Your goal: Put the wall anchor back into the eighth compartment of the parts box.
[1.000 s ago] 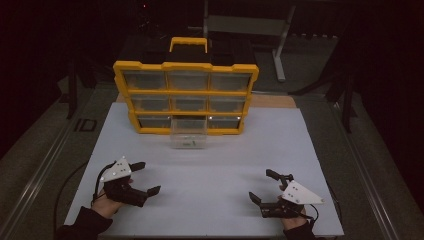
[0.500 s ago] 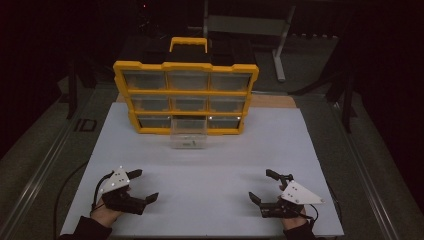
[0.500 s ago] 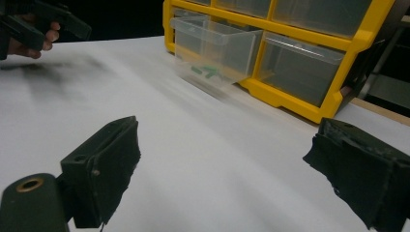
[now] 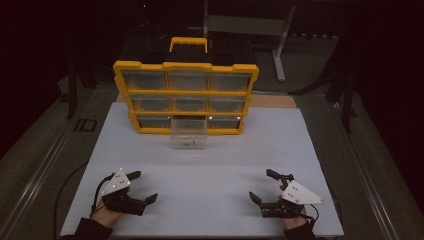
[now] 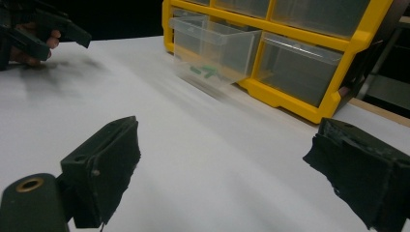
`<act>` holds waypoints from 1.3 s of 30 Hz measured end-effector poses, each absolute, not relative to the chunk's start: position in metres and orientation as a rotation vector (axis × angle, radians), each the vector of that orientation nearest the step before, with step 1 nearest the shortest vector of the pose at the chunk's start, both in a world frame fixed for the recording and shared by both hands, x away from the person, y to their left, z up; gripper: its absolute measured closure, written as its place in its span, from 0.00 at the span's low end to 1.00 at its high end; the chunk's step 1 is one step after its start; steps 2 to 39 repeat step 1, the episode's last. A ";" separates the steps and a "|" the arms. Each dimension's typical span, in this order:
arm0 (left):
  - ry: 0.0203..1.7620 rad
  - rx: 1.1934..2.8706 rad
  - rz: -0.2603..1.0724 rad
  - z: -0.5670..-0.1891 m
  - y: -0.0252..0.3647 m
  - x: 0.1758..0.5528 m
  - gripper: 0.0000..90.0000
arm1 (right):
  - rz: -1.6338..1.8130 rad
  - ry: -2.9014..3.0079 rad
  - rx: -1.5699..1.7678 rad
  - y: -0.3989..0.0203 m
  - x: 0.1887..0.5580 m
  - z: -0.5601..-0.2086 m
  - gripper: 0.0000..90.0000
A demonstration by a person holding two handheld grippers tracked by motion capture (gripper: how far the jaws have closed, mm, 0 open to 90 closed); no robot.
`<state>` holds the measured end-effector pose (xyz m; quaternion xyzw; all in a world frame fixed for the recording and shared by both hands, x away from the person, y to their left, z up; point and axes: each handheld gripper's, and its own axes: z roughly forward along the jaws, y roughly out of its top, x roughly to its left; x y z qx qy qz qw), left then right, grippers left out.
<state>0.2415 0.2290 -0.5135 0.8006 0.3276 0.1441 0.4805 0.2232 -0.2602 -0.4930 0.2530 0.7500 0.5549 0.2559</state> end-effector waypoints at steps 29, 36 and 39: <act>0.793 1.957 0.359 -0.514 0.229 0.241 0.00 | 1.506 2.037 0.689 -0.260 0.223 -0.493 0.10; 0.793 1.957 0.359 -0.514 0.229 0.241 0.00 | 1.506 2.037 0.689 -0.260 0.223 -0.493 0.10; 0.793 1.957 0.359 -0.514 0.229 0.241 0.00 | 1.506 2.037 0.689 -0.260 0.223 -0.493 0.10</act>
